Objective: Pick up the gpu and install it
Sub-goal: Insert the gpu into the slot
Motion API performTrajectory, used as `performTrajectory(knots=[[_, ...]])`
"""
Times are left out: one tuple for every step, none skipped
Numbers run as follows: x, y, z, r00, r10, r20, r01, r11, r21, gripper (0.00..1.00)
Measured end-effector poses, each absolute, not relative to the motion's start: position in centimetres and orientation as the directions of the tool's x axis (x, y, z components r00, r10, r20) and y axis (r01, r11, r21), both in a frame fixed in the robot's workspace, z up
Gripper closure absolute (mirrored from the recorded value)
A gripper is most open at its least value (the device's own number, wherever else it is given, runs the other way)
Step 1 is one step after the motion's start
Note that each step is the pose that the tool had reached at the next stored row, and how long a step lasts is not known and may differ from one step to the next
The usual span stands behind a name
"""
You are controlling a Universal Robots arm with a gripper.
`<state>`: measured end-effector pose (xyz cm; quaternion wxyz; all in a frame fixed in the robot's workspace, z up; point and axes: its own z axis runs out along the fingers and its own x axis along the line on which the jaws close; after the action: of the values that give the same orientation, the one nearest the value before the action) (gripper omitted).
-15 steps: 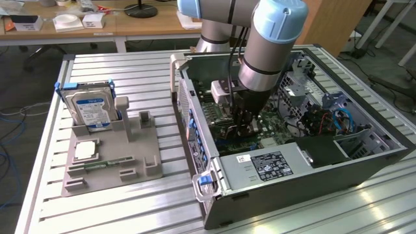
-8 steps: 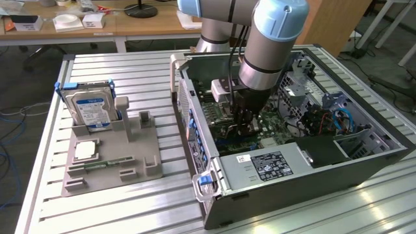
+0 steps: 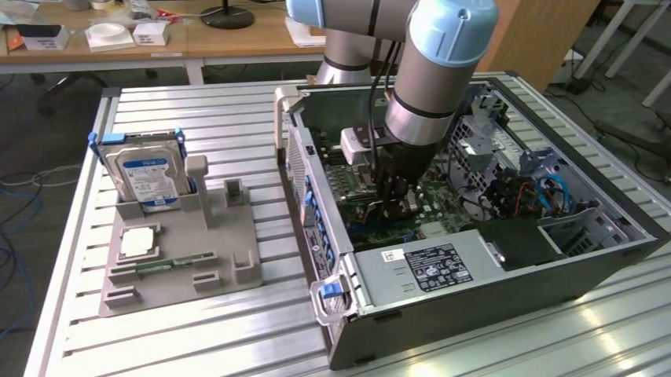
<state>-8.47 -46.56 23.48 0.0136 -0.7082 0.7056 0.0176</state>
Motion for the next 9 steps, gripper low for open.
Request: performTrajectory(knots=[[-8.48,-46.56,23.48,0.003,-0.999,-0.044,-1.0,-0.003,0.006,0.73],[-8.47,-46.56,23.48,0.002,-0.999,-0.044,-1.0,-0.002,0.006,0.73],[-8.47,-46.56,23.48,0.001,-0.999,-0.044,-1.0,-0.001,0.006,0.73],[-8.47,-46.56,23.47,0.0,-0.999,-0.044,-1.0,0.0,0.006,0.73],[-8.47,-46.56,23.47,-0.002,-0.999,-0.044,-1.0,0.001,0.006,0.73],[-8.47,-46.56,23.47,-0.003,-0.999,-0.044,-1.0,0.003,0.006,0.73],[-8.47,-46.56,23.46,-0.005,-0.999,-0.044,-1.0,0.005,0.006,0.73],[-8.47,-46.56,23.46,-0.005,-0.999,-0.044,-1.0,0.005,0.006,0.73],[-8.47,-46.56,23.46,-0.005,-0.999,-0.044,-1.0,0.005,0.006,0.73]])
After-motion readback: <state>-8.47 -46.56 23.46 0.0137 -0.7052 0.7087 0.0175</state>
